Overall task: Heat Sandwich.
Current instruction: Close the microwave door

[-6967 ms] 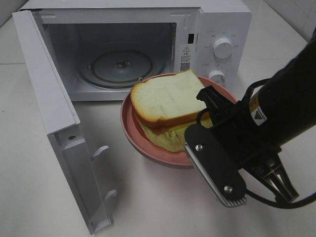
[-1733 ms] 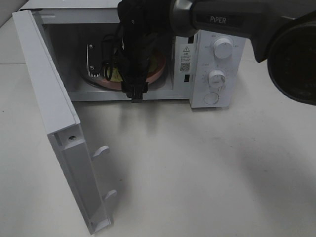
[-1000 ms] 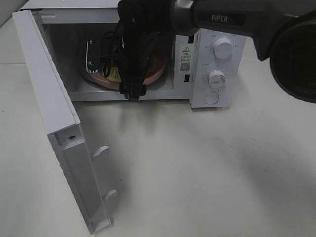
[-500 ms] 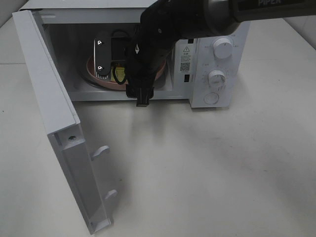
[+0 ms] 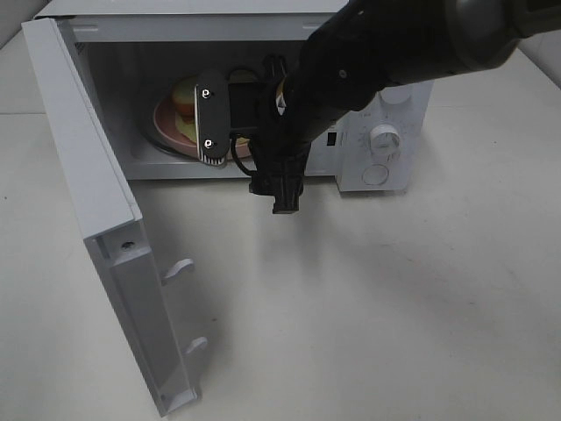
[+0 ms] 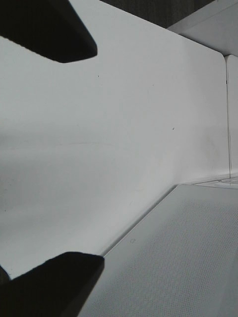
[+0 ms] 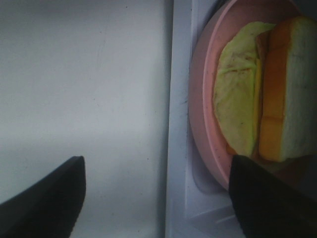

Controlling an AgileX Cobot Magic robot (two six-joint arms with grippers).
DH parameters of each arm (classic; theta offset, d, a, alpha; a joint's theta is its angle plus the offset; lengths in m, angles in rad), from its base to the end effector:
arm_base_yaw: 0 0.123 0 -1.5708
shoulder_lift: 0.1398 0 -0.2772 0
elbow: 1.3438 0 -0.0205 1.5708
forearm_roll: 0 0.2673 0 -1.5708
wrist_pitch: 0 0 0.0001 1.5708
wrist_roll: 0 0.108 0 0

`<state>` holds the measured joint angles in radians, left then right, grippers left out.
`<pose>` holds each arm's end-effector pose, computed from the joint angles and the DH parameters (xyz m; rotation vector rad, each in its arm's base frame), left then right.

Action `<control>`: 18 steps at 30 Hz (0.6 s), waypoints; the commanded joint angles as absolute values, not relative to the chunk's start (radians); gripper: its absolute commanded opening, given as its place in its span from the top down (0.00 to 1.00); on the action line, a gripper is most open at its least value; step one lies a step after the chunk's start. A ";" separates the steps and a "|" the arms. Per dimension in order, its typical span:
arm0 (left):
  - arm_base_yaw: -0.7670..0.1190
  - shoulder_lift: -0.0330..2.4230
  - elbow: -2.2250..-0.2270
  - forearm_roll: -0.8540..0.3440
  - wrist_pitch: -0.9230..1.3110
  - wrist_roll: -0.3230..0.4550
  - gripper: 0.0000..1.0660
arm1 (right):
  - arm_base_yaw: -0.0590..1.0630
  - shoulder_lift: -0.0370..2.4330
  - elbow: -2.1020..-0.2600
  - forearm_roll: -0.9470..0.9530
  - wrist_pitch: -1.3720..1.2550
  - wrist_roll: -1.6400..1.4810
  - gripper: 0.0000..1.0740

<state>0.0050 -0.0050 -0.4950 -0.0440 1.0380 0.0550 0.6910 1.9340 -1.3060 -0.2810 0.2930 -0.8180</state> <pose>0.0336 -0.0039 0.2783 0.0519 2.0202 -0.0144 0.3496 0.2779 0.1668 -1.8469 1.5469 -0.2809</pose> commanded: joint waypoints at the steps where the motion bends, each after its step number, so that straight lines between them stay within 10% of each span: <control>1: 0.005 -0.013 -0.493 -0.050 1.037 0.054 0.04 | 0.692 1.880 -1.250 -0.290 0.284 -0.787 0.29; 18: 0.005 -0.013 -0.493 -0.050 1.037 0.054 0.04 | 0.692 1.662 -1.009 -0.279 0.295 -0.676 0.29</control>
<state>0.0050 -0.0050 -0.4950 -0.0440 1.0380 0.0550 0.6910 1.6770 -1.0160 -0.2800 0.2890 -0.6920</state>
